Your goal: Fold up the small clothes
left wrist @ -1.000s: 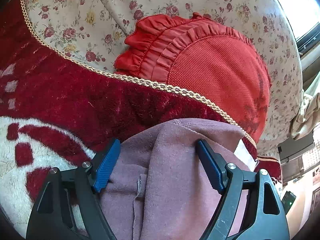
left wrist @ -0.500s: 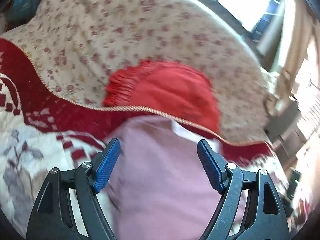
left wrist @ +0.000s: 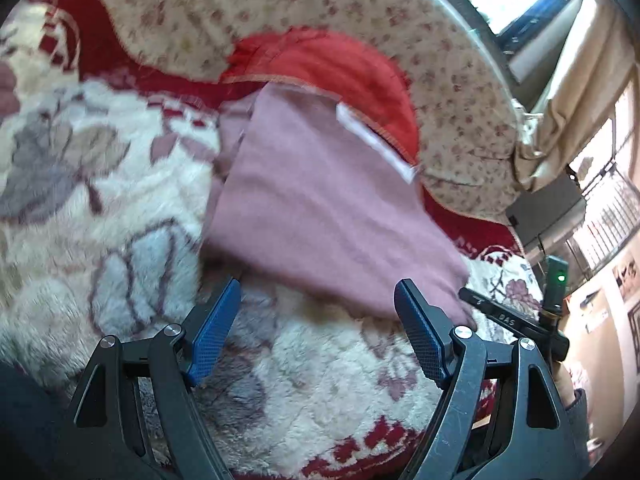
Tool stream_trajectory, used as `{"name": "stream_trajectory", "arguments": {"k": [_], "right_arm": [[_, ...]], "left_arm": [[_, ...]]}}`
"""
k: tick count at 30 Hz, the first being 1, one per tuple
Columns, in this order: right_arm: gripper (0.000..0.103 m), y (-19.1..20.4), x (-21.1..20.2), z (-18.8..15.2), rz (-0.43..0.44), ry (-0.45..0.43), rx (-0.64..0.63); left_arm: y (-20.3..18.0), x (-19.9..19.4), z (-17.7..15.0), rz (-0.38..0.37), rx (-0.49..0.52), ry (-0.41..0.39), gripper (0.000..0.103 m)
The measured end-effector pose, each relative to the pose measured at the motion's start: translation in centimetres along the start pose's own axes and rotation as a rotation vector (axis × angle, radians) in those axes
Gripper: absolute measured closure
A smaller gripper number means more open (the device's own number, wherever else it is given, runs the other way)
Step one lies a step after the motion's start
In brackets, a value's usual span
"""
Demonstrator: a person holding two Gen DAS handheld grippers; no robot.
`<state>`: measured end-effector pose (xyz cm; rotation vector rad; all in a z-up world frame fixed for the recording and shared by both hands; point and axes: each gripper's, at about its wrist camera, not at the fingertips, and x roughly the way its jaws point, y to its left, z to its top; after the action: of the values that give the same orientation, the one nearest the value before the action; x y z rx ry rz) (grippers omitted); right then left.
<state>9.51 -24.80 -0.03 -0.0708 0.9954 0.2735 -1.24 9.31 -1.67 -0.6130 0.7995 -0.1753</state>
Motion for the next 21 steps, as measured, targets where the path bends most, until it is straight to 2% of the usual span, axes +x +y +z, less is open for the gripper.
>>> {"name": "stream_trajectory", "arguments": {"k": [3,9,13,16,17,19,21], "right_arm": [[0.088,0.8,1.0,0.2,-0.008,0.025,-0.033],[0.088,1.4,1.6,0.8,-0.004,0.010,-0.045],[0.088,1.4,1.4,1.2,0.008,-0.020,-0.024],[0.088,1.6,1.2,1.6,0.020,-0.043,-0.014],[0.088,1.7,1.1,1.8,0.027,-0.054,-0.013],[0.088,2.0,0.9,2.0,0.037,-0.072,-0.012],[0.088,2.3,0.6,2.3,0.063,-0.097,-0.009]], "left_arm": [[1.2,1.4,0.2,-0.023,-0.073,0.013,0.023],[3.0,3.1,1.8,-0.050,-0.209,-0.072,0.023],[3.1,3.0,2.5,-0.059,-0.246,-0.119,0.023],[2.7,2.7,2.7,-0.023,-0.204,-0.141,0.024],[2.8,2.8,2.7,-0.004,-0.201,-0.141,0.026],[3.3,2.8,2.6,0.034,-0.204,-0.138,0.039],[3.6,3.1,2.6,0.050,-0.200,-0.122,0.064]]}}
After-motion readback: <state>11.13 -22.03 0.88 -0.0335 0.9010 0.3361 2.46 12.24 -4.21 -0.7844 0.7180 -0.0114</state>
